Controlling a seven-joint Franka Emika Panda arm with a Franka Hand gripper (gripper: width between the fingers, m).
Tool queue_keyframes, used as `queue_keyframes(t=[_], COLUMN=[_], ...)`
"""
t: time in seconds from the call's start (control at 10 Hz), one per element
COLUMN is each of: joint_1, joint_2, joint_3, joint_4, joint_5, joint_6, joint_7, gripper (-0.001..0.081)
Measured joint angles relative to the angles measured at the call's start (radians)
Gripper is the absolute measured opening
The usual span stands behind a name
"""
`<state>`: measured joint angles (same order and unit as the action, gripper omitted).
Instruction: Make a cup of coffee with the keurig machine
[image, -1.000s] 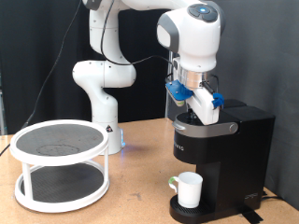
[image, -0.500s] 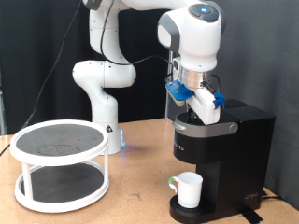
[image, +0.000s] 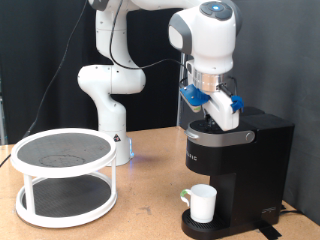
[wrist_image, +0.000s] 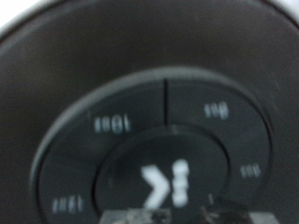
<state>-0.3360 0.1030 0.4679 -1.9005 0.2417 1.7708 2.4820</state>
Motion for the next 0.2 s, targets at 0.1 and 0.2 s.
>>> queue_keyframes(t=[0.1,0.2], joint_1=[-0.007,-0.014], joint_2=[-0.02,-0.041], joint_3=[-0.001,-0.002], joint_4=[0.0,0.001], joint_5=[0.027,0.037], joint_6=[-0.004,-0.023], joint_7=[-0.029,-0.047], gripper=[0.0,0.0])
